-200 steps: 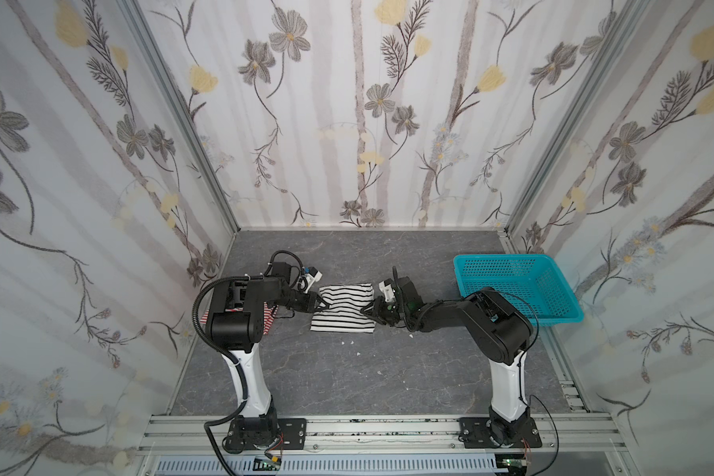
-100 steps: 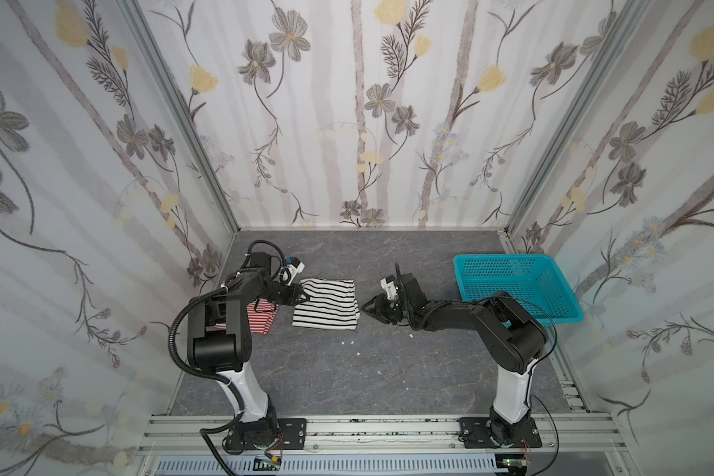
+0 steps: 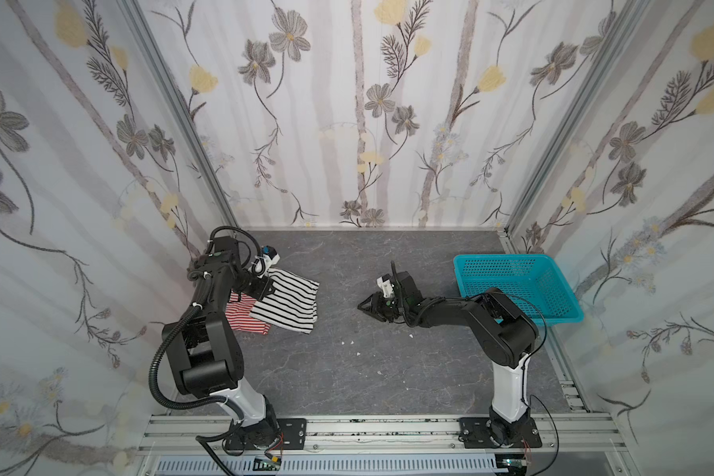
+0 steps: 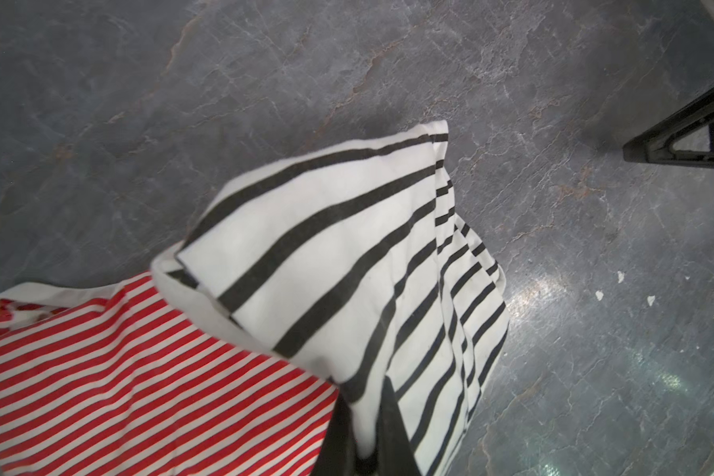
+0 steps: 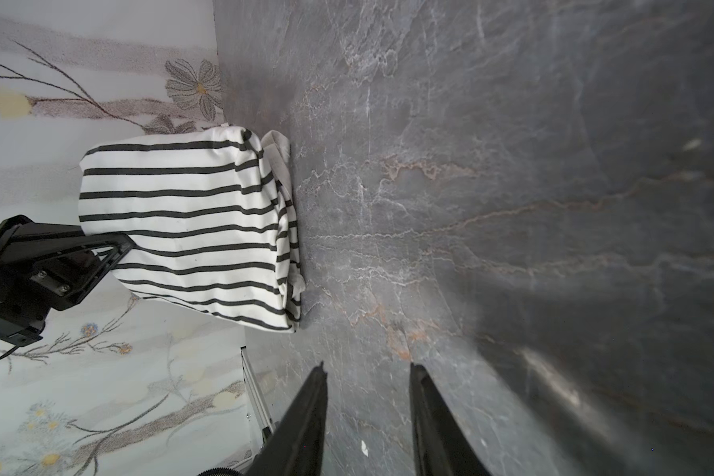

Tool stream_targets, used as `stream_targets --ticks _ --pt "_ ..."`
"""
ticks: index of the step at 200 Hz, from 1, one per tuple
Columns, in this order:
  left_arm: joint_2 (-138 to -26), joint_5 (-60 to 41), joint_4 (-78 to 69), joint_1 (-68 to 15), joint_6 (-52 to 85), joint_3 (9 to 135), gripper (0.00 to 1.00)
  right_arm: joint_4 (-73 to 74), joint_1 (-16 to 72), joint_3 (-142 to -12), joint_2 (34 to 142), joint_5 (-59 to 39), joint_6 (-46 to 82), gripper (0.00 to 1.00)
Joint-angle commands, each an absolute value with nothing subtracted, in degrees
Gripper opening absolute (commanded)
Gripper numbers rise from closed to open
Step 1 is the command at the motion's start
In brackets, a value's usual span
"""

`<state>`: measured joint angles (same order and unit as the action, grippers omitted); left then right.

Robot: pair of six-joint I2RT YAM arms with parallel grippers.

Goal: Fold and stack the tank tops
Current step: 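Carry the bundle onto the red tank top with the left gripper while the right releases, then lower and release the striped bundle onto the red tank top with the left gripper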

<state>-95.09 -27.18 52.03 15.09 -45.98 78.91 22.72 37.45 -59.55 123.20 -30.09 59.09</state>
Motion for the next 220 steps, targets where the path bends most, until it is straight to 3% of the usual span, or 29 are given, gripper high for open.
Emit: stream_targets --ticks 1,110,220 --pt "-95.2 -25.3 58.7 16.9 -51.8 82.7 0.00 22.6 37.7 -60.3 123.6 -30.5 58.7 0.35" --pt "-100.7 -23.9 72.2 23.7 -60.0 101.3 0.00 23.1 38.1 -60.9 125.0 -30.6 59.0 0.35" --pt "-116.3 -26.5 73.1 29.9 -62.1 110.5 0.00 19.5 38.4 -61.9 124.9 -29.8 58.0 0.35"
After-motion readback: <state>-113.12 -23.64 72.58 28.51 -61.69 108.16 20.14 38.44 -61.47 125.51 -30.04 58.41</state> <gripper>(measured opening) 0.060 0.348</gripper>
